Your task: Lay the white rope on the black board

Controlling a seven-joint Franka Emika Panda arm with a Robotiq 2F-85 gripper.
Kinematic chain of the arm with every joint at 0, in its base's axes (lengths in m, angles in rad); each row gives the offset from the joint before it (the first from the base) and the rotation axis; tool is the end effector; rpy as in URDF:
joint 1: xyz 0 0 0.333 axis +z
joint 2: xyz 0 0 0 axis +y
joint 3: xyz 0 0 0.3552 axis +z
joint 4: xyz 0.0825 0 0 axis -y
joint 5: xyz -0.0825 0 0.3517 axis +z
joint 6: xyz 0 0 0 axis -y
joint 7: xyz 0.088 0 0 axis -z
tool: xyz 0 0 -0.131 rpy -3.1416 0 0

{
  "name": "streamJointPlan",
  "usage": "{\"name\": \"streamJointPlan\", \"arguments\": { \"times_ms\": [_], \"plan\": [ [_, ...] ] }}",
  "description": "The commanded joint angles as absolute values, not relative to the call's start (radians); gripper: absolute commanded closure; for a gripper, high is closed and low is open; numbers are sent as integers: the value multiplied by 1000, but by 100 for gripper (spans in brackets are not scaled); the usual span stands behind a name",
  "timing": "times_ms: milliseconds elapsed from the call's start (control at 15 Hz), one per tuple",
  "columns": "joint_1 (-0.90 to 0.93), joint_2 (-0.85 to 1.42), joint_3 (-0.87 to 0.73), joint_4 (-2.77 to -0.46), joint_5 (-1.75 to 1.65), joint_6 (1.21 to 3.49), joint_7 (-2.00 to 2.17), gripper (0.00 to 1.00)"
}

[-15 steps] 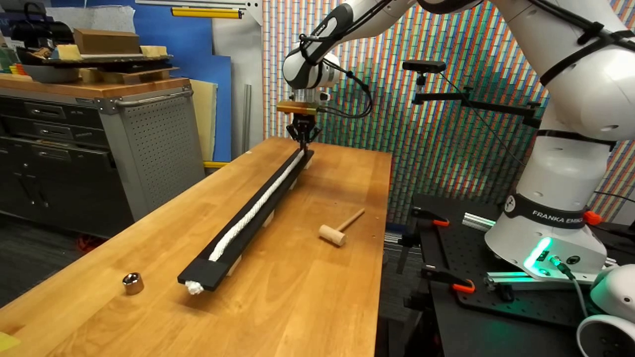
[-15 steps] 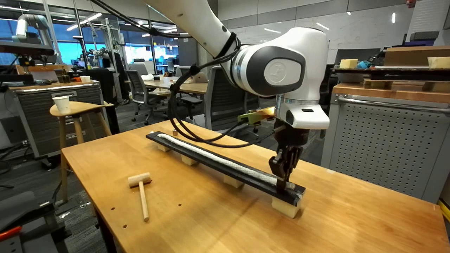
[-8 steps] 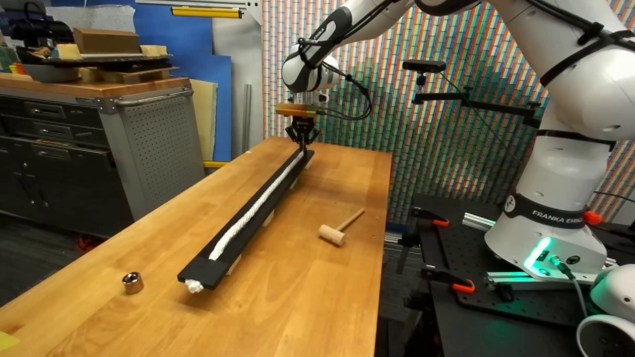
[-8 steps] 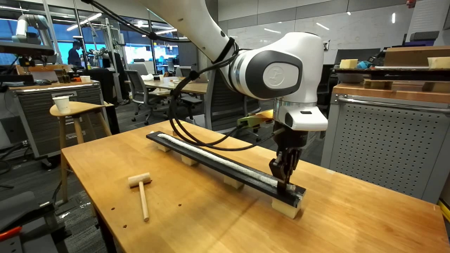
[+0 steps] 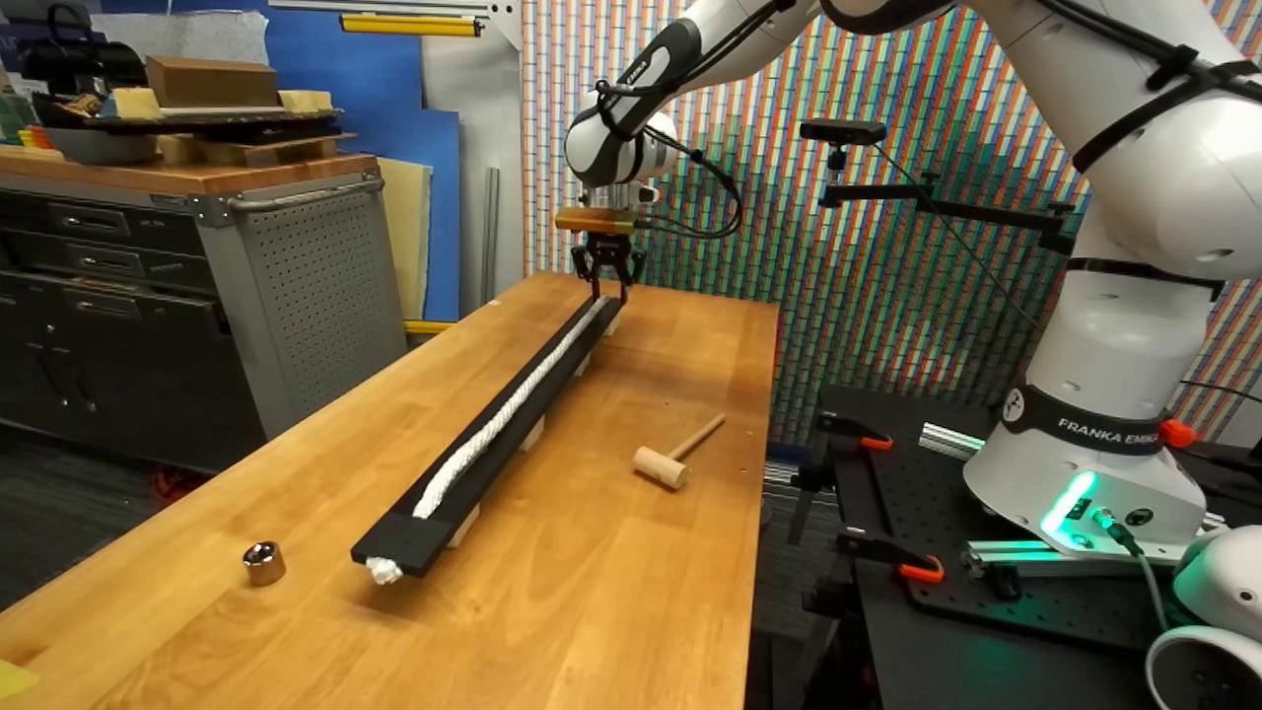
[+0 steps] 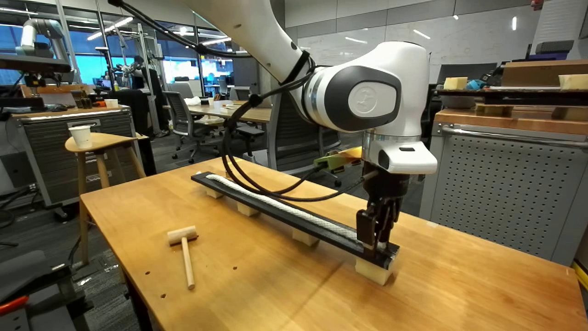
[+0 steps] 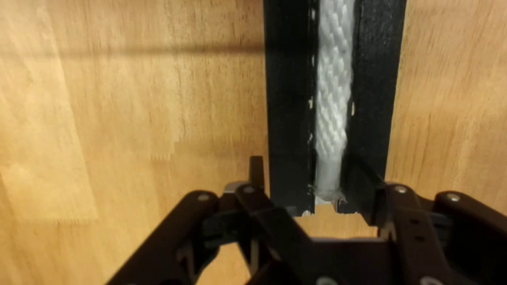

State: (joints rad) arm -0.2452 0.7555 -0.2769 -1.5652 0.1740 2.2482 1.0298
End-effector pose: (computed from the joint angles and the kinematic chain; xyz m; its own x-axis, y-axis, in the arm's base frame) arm 0.6241 -0.3129 0.2329 -0.0244 -0.9993 0.0297 -0.9977 0.0262 0.0631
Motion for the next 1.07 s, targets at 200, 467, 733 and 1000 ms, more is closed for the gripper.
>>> {"name": "streamJointPlan", "arguments": {
  "times_ms": [200,467,733,1000],
  "plan": [
    [-229,773,-303,-1553,143,2286,1046,0],
    [-214,733,-282,-1583,142,2304,1003,0],
    [-159,661,-258,-1640,111,2306,898,0],
    [-85,566,-229,-1722,59,2289,793,0]
  ]
}}
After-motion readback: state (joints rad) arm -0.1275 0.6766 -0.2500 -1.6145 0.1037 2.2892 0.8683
